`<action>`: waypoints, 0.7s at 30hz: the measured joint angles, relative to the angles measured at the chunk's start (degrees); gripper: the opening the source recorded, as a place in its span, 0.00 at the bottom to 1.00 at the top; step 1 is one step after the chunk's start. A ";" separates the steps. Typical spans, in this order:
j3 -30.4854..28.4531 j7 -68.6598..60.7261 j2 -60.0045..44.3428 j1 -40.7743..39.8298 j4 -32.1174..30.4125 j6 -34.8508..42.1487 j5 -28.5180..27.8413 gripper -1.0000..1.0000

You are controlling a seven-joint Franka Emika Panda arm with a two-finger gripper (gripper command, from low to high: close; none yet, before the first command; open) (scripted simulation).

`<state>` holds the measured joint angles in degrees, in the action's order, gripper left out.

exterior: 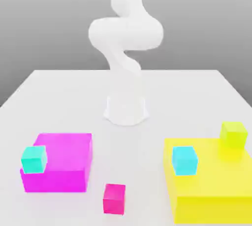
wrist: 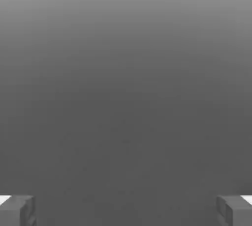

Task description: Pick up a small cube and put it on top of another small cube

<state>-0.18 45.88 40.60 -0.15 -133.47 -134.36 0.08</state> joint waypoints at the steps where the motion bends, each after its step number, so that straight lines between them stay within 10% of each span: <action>1: -0.09 0.02 -2.26 -0.06 -0.73 -1.11 0.02 0.50; 21: -1.61 0.27 -43.98 -1.31 -14.16 -21.67 0.68 0.50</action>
<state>-1.79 46.15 -3.38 -1.46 -147.62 -156.03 0.76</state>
